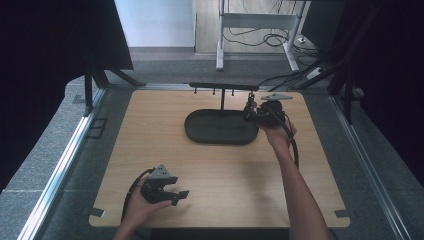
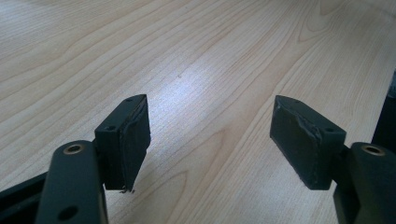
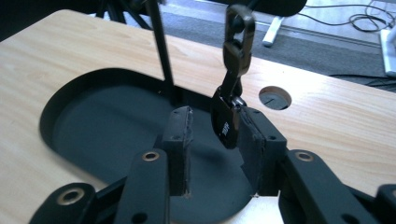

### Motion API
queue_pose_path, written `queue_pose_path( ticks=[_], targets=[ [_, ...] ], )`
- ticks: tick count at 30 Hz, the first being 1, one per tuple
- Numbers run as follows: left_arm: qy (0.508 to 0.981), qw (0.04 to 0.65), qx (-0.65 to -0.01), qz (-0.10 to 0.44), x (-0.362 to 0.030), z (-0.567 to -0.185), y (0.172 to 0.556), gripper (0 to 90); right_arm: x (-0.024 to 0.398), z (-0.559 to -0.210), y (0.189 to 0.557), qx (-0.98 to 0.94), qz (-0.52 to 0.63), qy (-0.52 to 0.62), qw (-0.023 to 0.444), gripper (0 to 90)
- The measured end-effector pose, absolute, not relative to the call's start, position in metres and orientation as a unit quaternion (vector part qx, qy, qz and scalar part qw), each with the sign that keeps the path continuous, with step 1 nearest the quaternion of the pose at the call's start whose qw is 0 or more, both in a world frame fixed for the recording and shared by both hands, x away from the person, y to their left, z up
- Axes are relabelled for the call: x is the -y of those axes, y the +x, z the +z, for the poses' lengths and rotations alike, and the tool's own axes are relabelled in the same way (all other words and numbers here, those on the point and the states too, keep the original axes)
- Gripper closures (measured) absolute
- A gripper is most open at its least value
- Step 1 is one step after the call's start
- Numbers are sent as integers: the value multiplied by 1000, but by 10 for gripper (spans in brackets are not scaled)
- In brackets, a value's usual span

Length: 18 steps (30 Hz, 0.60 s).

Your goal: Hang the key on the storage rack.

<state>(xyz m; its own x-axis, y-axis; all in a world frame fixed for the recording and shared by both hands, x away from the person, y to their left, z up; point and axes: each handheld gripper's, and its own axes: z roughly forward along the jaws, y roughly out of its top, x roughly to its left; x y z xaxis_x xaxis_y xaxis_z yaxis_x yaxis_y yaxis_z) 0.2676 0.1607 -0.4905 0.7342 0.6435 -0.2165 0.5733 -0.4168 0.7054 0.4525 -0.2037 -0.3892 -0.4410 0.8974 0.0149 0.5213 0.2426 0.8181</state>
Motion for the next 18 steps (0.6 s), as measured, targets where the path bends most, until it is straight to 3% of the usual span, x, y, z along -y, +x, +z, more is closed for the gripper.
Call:
queue_pose_path(
  ticks=[18],
  targets=[
    [843,395,-362,45,-158,-492,268,295,231,-408,373,-763,443,419,212,587]
  ],
)
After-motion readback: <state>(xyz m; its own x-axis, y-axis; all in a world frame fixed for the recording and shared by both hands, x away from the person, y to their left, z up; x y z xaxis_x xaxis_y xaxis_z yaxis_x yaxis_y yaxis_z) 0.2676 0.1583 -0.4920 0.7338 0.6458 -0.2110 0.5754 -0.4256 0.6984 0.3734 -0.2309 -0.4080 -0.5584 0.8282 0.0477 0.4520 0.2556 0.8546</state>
